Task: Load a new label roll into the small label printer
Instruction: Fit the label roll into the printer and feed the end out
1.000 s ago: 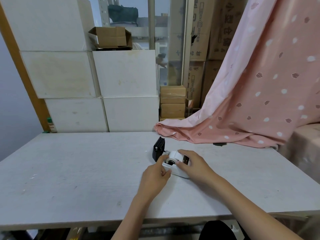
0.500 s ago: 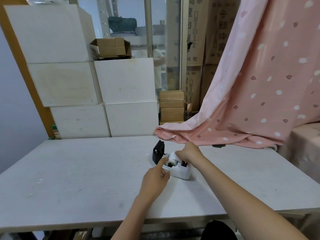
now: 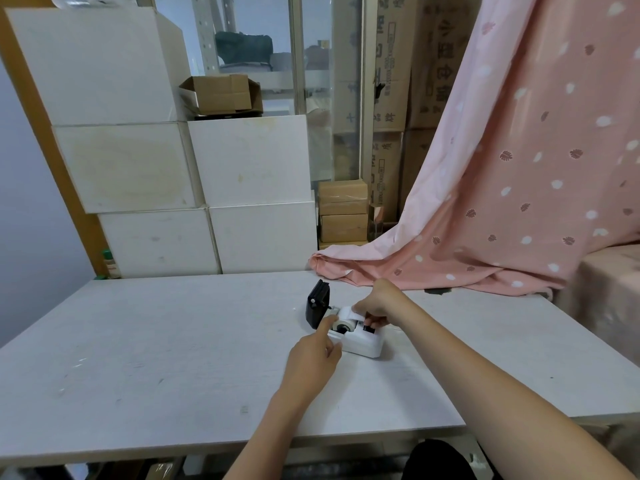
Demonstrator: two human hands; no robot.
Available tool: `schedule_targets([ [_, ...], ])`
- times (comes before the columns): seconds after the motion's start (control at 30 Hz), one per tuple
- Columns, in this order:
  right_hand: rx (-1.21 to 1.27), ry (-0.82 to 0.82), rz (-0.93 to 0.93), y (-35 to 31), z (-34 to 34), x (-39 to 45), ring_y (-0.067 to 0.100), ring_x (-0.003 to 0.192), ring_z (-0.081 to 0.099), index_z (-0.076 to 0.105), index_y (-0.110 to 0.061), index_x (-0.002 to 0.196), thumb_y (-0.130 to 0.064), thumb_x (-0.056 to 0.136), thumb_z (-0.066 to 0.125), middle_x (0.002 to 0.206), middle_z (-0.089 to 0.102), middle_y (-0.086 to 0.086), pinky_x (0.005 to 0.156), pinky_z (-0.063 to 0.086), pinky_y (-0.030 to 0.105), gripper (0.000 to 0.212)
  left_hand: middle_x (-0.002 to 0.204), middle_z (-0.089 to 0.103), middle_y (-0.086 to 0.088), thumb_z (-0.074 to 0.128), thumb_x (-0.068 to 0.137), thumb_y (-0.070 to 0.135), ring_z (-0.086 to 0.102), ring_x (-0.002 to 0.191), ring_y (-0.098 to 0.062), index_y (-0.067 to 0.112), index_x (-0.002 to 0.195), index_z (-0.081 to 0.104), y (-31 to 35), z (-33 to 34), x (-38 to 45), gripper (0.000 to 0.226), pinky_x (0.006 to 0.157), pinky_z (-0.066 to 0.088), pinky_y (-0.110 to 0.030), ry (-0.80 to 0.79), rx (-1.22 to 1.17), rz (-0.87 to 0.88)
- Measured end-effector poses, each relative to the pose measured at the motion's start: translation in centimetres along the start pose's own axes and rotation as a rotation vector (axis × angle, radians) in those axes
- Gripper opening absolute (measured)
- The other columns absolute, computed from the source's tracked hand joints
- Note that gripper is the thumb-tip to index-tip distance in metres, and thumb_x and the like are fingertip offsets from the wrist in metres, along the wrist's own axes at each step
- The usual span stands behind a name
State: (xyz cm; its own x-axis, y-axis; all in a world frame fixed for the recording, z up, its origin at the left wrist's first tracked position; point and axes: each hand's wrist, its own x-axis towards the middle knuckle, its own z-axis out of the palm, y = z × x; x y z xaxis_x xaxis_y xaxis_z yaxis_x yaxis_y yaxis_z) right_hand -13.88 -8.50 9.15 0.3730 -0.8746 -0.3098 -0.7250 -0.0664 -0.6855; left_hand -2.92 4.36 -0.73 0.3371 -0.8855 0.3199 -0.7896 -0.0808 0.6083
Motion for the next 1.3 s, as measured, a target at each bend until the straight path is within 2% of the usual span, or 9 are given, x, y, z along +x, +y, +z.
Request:
schedule_targets([
  [0.13,0.092,-0.076,0.075,0.4,-0.3,0.6,0.01,0.031,0.052,0.055,-0.001,0.069,-0.006,0.099,0.067,0.038,0.058,0.005,0.046,0.048,0.022,0.033,0.08,0.066,0.0,0.052,0.098,0.027,0.062,0.069,-0.016,0.032,0.145,0.033,0.2,0.1,0.0,0.051,0.068,0.055,-0.037,-0.012,0.062,0.009],
  [0.27,0.163,-0.123,0.181,0.7,-0.8,1.0,0.01,0.048,0.043,0.055,-0.007,0.072,-0.012,0.101,0.067,0.064,0.056,0.004,0.047,0.042,0.02,0.031,0.083,0.066,0.002,0.051,0.098,0.027,0.063,0.074,-0.016,0.03,0.146,0.032,0.5,0.2,0.1,0.052,0.072,0.055,-0.038,-0.006,0.092,0.003],
  [0.47,0.187,-0.094,0.187,1.4,-0.9,1.3,0.014,0.052,0.042,0.054,-0.009,0.07,-0.012,0.097,0.071,0.065,0.053,0.004,0.049,0.04,0.024,0.032,0.081,0.065,0.004,0.053,0.096,0.03,0.063,0.074,-0.015,0.033,0.143,0.032,0.7,0.8,0.3,0.052,0.07,0.055,-0.036,-0.011,0.095,-0.005],
  [0.63,0.239,-0.08,0.157,2.2,-1.3,1.5,0.017,0.056,0.049,0.054,-0.009,0.073,-0.008,0.096,0.07,0.068,0.055,0.006,0.056,0.046,0.028,0.028,0.073,0.06,0.011,0.055,0.094,0.025,0.058,0.066,-0.009,0.033,0.103,0.046,0.2,0.1,-0.5,0.015,0.061,0.043,-0.031,0.249,-0.094,-0.064],
  [0.7,0.278,-0.099,0.168,2.4,-1.6,1.7,0.018,0.057,0.049,0.053,-0.009,0.076,-0.007,0.097,0.067,0.069,0.053,0.006,0.058,0.048,0.029,0.025,0.078,0.06,0.01,0.055,0.092,0.021,0.059,0.073,-0.013,0.033,0.094,0.044,-0.1,-0.3,-0.4,0.017,0.063,0.044,-0.032,0.391,-0.215,-0.125],
  [0.8,0.324,-0.11,0.172,2.6,-1.8,1.7,0.019,0.059,0.048,0.052,-0.007,0.077,-0.004,0.099,0.062,0.068,0.05,0.008,0.059,0.049,0.029,0.024,0.107,0.059,0.01,0.058,0.09,0.014,0.055,0.101,-0.017,0.033,0.118,0.047,-0.6,-0.9,0.6,0.035,0.078,0.046,-0.028,0.42,-0.346,-0.224],
  [0.93,0.404,-0.12,0.17,3.0,-2.1,1.7,0.02,0.062,0.051,0.051,-0.006,0.08,-0.003,0.099,0.059,0.072,0.049,0.01,0.061,0.05,0.031,0.021,0.149,0.044,0.008,0.056,0.093,0.015,0.041,0.136,-0.019,0.027,0.152,0.032,-1.0,-0.9,1.6,0.064,0.113,0.038,-0.044,0.232,-0.387,-0.232],
  [1.2,0.541,-0.145,0.192,5.1,-3.1,1.4,0.028,0.067,0.062,0.051,0.0,0.092,0.002,0.096,0.056,0.085,0.056,0.019,0.076,0.06,0.055,0.007,0.144,0.049,0.008,0.052,0.093,0.008,0.047,0.135,-0.015,0.027,0.148,0.04,0.3,-0.7,1.5,0.06,0.114,0.039,-0.043,0.237,-0.392,-0.14],
  [1.3,0.596,-0.174,0.205,5.9,-3.2,1.1,0.032,0.072,0.066,0.052,0.002,0.102,0.005,0.097,0.054,0.091,0.059,0.022,0.076,0.061,0.06,0.006,0.142,0.049,0.008,0.051,0.093,0.006,0.047,0.133,-0.014,0.026,0.148,0.04,0.6,-0.8,1.4,0.06,0.112,0.039,-0.035,0.234,-0.373,-0.122],
])
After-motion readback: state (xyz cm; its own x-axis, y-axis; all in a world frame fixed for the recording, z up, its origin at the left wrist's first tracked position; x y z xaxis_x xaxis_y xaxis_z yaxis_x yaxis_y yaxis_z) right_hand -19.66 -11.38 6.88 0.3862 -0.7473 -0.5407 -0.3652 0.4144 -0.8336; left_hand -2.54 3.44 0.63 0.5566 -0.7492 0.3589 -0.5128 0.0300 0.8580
